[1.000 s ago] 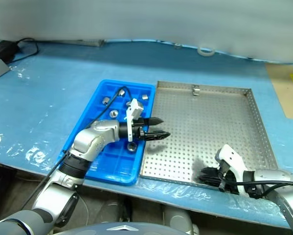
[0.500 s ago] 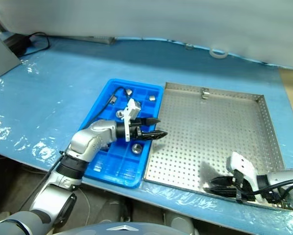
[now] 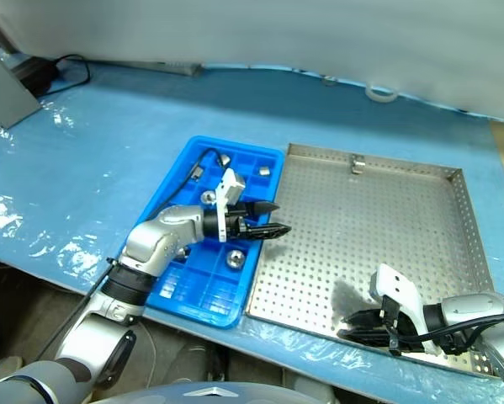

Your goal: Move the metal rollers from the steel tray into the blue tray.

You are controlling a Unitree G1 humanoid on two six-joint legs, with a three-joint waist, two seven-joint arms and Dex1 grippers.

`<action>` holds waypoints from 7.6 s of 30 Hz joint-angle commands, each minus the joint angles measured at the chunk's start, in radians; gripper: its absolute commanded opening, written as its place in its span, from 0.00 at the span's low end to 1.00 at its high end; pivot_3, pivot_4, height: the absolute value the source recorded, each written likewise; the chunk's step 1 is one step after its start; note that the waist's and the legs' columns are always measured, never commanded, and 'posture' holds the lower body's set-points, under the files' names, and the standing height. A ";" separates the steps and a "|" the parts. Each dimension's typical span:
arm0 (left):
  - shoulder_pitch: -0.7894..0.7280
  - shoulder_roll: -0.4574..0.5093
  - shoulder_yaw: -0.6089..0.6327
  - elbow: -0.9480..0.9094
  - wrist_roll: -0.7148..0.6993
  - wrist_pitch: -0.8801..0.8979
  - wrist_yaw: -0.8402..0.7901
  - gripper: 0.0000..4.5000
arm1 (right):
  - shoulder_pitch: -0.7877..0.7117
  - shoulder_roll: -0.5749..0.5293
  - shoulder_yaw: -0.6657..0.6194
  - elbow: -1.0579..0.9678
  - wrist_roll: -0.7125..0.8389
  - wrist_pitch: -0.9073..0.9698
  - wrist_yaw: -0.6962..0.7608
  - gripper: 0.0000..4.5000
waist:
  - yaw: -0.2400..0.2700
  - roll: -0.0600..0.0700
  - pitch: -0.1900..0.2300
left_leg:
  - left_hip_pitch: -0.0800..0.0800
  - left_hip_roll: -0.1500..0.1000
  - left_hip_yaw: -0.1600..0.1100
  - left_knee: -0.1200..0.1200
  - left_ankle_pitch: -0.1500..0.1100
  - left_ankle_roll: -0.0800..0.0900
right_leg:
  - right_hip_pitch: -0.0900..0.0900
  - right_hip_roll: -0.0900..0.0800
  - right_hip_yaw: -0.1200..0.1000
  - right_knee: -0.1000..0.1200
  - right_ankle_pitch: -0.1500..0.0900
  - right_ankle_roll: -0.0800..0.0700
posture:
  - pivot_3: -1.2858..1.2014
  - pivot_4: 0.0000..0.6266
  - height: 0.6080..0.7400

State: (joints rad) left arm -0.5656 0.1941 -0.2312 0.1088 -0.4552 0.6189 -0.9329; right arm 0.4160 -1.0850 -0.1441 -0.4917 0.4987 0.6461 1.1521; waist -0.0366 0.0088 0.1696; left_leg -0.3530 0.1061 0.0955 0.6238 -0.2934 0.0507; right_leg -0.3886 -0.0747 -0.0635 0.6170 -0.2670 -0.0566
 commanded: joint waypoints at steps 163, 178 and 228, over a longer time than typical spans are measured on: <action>-0.215 -0.130 0.200 0.169 0.187 -0.172 0.476 0.93 | -1.106 0.889 -0.050 0.539 -0.367 -0.219 -1.216 0.30 | 0.023 -0.007 0.021 | -0.032 -0.001 0.019 0.007 0.038 -0.010 | -0.013 -0.005 0.042 0.013 0.009 0.013 | 0.45 0.24 1.00; -0.276 -0.081 0.284 0.285 0.191 -0.243 0.510 0.93 | -1.219 0.751 -0.080 0.796 -0.445 -0.292 -1.270 0.30 | 0.022 -0.007 0.021 | -0.031 -0.001 0.019 0.008 0.041 -0.010 | -0.014 -0.006 0.042 0.019 0.009 0.013 | 0.46 0.24 1.00; -0.172 -0.102 0.268 0.150 0.174 -0.164 0.516 0.93 | -1.103 0.603 -0.075 0.946 -0.448 -0.426 -1.079 0.42 | 0.051 -0.008 0.022 | -0.051 -0.003 0.023 0.019 0.042 0.001 | -0.033 -0.012 0.039 0.032 0.009 0.012 | 0.48 0.24 1.00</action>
State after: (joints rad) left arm -0.7294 0.0904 0.0349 0.2952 -0.2709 0.4636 -0.4109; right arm -0.6872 -0.4697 -0.2186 0.5124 0.0568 0.2496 0.0714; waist 0.0146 0.0011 0.1912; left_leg -0.4041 0.1035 0.1187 0.6429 -0.2515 0.0514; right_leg -0.4217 -0.0865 -0.0241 0.6492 -0.2578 -0.0450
